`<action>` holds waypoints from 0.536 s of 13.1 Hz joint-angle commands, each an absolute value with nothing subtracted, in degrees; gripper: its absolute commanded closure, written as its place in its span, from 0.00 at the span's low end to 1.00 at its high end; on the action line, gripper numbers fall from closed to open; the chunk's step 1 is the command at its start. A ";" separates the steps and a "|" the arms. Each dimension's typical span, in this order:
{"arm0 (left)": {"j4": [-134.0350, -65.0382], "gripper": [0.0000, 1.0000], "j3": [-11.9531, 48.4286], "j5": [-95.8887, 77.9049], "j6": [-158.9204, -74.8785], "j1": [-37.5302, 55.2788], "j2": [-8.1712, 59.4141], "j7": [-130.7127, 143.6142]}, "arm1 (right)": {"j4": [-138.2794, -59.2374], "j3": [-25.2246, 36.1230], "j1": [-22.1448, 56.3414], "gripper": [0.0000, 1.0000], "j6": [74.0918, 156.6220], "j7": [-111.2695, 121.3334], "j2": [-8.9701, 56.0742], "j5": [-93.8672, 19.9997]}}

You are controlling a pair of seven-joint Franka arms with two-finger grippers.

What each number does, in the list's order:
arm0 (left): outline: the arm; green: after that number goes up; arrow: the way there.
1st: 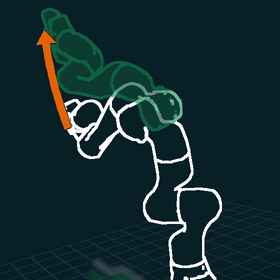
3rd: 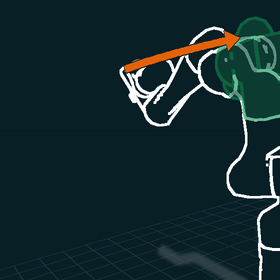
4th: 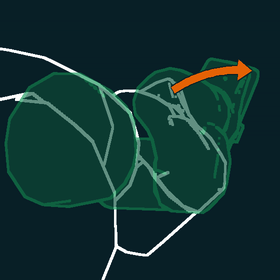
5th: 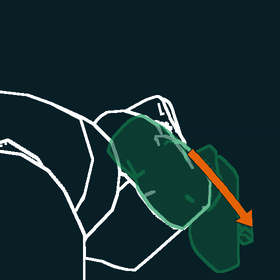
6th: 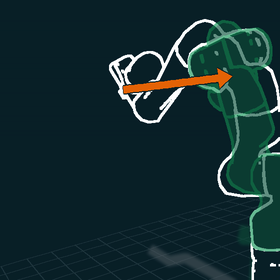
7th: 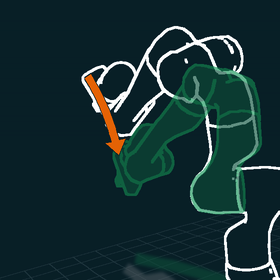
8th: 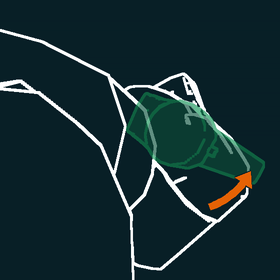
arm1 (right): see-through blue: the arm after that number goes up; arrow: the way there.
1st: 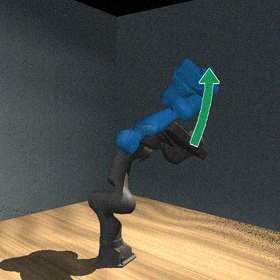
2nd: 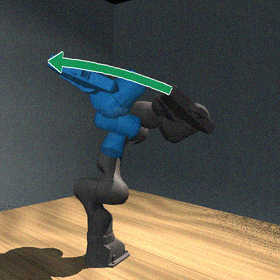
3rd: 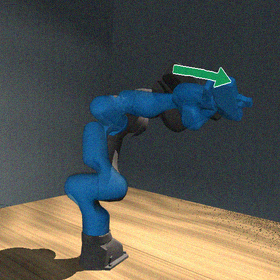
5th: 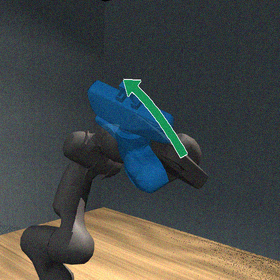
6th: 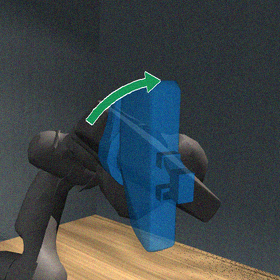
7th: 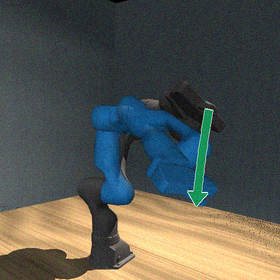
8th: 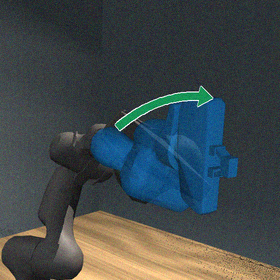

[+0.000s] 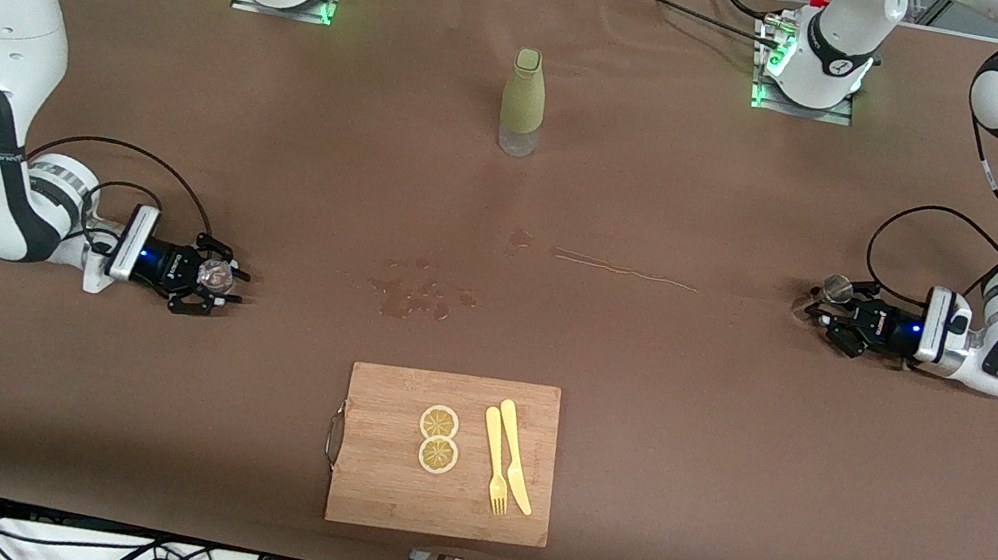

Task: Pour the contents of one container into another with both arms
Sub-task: 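Lower the glass with the right gripper while the left gripper sets down the jigger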

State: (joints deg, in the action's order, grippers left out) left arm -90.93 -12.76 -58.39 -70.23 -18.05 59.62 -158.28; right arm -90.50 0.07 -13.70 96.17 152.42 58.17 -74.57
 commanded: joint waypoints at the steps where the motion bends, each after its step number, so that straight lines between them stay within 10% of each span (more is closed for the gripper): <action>1: -86.23 0.00 -14.76 -56.95 -70.83 -17.05 60.65 -164.55 | -89.47 0.35 -13.89 0.49 94.05 151.44 59.15 -75.50; 7: -75.43 0.00 -16.96 -42.66 -71.02 -16.44 57.58 -137.69 | -89.21 1.58 -13.97 0.41 92.11 151.35 58.98 -75.32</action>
State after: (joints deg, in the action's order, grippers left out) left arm -79.31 -16.33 -47.80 -71.34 -17.51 59.35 -145.88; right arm -90.49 0.99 -13.72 93.80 152.34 58.19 -74.73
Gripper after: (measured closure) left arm 0.000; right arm 0.449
